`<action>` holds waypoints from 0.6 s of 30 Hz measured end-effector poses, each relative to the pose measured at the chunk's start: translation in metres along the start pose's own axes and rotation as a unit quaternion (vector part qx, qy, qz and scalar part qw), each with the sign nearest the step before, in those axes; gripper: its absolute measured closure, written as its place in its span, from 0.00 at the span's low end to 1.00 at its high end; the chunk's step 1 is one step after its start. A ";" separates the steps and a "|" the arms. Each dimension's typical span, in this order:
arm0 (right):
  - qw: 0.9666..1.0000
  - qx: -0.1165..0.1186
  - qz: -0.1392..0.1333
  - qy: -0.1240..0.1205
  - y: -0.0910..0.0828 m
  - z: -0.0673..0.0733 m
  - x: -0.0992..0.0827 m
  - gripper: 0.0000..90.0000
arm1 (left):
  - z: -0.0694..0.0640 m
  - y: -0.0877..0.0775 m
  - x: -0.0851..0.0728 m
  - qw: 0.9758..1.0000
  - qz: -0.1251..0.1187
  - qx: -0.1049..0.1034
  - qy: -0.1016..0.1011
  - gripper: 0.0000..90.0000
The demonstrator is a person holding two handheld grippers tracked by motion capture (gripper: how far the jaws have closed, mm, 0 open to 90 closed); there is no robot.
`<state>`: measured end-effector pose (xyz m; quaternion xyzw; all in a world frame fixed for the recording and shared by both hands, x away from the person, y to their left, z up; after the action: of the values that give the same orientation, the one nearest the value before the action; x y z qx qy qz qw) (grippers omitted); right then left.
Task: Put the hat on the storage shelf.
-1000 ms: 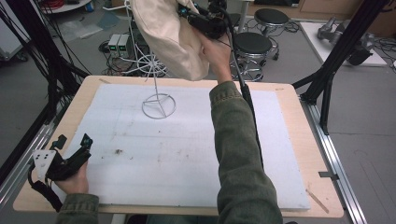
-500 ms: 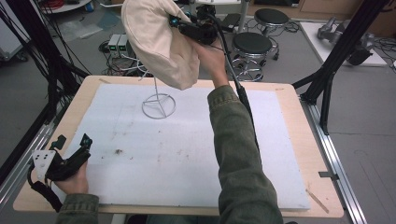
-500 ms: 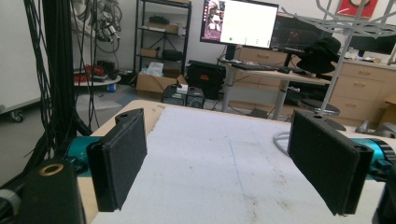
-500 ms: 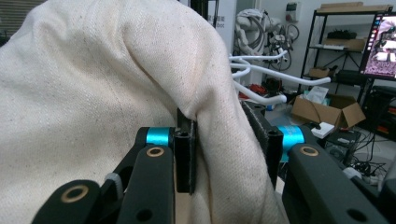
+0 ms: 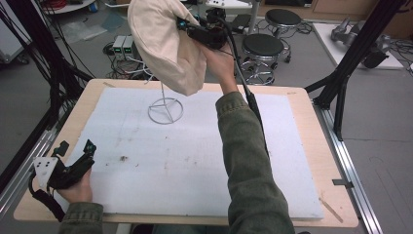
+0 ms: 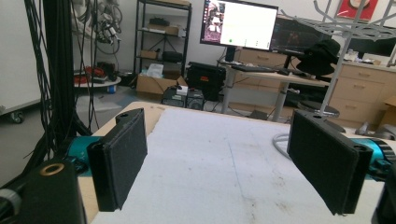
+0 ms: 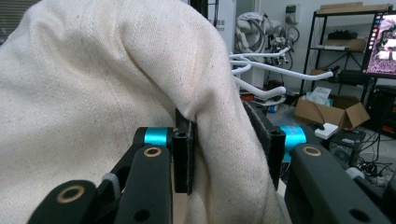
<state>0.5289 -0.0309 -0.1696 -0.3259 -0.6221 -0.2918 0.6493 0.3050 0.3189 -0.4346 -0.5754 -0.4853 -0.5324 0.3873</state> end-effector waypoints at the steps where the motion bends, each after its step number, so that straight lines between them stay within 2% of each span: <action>1: 1.000 0.000 0.000 -0.001 0.000 0.000 0.000 0.71 | 0.000 0.000 0.000 1.000 0.000 0.000 0.000 0.23; 7: 1.000 -0.010 -0.004 -0.006 -0.002 -0.001 0.000 0.64 | -0.001 0.000 0.000 1.000 -0.001 0.000 0.000 0.23; 13: 1.000 -0.016 -0.001 0.010 -0.004 -0.008 -0.003 0.50 | -0.001 0.000 0.000 1.000 0.001 -0.001 0.002 0.23; 18: 1.000 -0.015 -0.006 0.027 -0.008 -0.015 -0.007 0.47 | -0.001 0.001 -0.001 1.000 0.003 -0.001 0.001 0.23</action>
<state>0.5312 -0.0476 -0.1764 -0.3234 -0.6019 -0.3138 0.6593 0.3053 0.3179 -0.4351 -0.5765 -0.4833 -0.5321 0.3885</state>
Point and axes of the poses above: each handheld gripper's, and its own axes: y roughly forward along the jaws, x roughly out of its top, z roughly to its left, the point moved 6 cm from there along y, roughly forward along the jaws, and after that the axes turned 14 degrees about -x, right-handed, at the moved point
